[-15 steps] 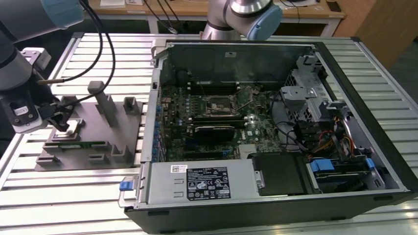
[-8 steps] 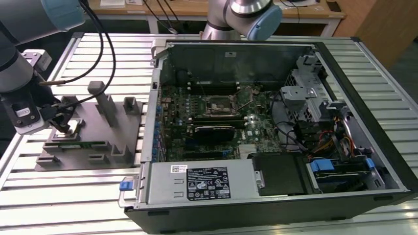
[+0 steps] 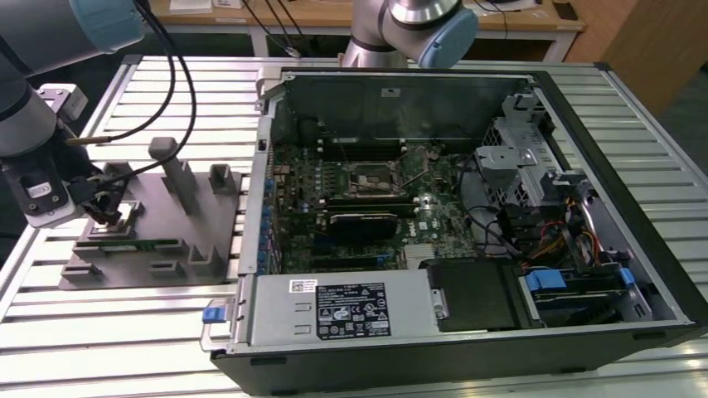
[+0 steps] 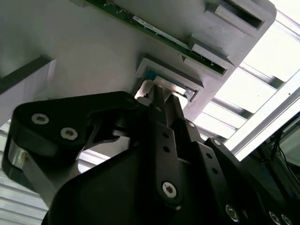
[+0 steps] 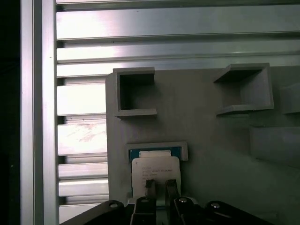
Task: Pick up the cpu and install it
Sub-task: 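Pick up the cpu and move it towards the insertion slot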
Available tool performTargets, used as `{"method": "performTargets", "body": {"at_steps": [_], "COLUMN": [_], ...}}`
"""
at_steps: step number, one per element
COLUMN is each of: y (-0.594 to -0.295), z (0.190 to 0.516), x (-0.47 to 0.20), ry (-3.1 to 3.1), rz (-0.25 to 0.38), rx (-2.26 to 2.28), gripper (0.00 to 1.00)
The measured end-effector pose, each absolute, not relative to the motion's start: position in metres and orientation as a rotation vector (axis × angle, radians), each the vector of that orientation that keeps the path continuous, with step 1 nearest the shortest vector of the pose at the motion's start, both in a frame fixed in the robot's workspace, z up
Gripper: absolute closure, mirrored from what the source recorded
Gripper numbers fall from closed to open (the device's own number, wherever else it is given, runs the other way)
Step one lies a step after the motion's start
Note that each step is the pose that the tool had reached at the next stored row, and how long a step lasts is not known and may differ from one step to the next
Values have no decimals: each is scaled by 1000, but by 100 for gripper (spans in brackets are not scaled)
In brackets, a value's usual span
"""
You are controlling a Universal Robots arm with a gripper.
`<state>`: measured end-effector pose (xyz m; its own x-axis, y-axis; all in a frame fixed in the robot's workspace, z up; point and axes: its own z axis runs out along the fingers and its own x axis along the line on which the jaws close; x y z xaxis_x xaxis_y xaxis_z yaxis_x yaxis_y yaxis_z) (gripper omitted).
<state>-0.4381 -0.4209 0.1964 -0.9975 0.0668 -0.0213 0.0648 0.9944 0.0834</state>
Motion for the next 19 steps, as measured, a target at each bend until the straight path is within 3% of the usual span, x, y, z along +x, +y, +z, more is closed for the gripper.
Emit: {"method": "performTargets", "body": {"at_steps": [3, 6, 7, 11, 19], "y": [-421, -421, -421, -421, -420], "z": [196, 196, 196, 196, 195], "x": [-438, -438, -438, -438, -438], "ry": [3113, 3113, 3113, 3113, 3117], "rz": [129, 129, 129, 129, 132], "rx": [103, 102, 102, 102, 24], "gripper": [71, 53, 53, 35, 35]}}
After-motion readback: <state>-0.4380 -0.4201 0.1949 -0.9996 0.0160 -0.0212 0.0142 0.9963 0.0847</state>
